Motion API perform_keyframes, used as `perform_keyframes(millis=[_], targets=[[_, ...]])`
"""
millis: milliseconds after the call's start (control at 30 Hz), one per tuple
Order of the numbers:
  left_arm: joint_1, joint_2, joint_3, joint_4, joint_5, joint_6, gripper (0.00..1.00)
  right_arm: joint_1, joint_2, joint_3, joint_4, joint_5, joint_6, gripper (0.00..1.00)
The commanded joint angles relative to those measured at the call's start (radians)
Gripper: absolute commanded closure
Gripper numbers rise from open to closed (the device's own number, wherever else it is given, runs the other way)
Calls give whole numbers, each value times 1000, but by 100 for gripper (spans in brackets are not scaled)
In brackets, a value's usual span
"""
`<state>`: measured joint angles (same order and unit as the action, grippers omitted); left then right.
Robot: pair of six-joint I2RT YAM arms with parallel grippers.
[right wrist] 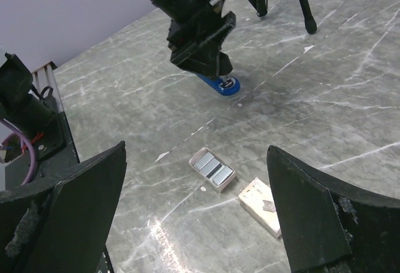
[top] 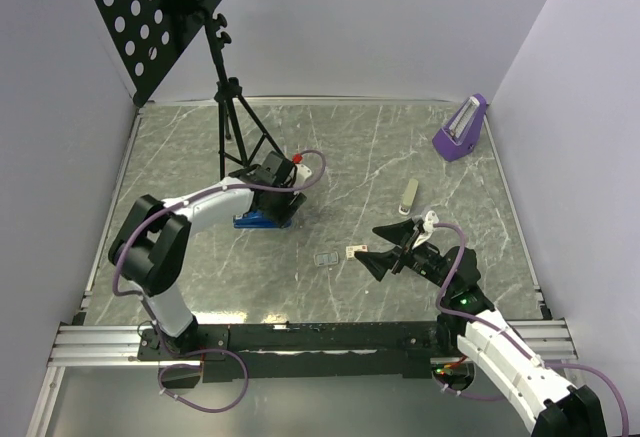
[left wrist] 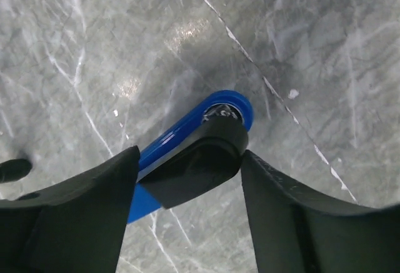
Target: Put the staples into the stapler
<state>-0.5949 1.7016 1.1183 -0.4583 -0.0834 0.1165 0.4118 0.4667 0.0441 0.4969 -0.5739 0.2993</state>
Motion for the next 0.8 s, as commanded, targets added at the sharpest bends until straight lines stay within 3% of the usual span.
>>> perform_keyframes(millis=[0, 233, 300, 400, 500, 767], targets=[[1, 29, 75, -25, 10, -1, 35, 2, 22, -26, 80, -20, -19, 0], [3, 29, 84, -42, 105, -43, 66, 2, 49, -20, 83, -20, -6, 0], [1, 38, 92, -55, 119, -48, 69, 2, 49, -20, 77, -17, -3, 0], [0, 32, 97, -57, 146, -57, 82, 1, 46, -13, 62, 2, 12, 0], [0, 3, 90, -46, 175, -54, 97, 1, 55, 2, 51, 23, 44, 0], [-2, -187, 31, 36, 329, -22, 99, 5, 205, 132, 83, 11, 147, 0]])
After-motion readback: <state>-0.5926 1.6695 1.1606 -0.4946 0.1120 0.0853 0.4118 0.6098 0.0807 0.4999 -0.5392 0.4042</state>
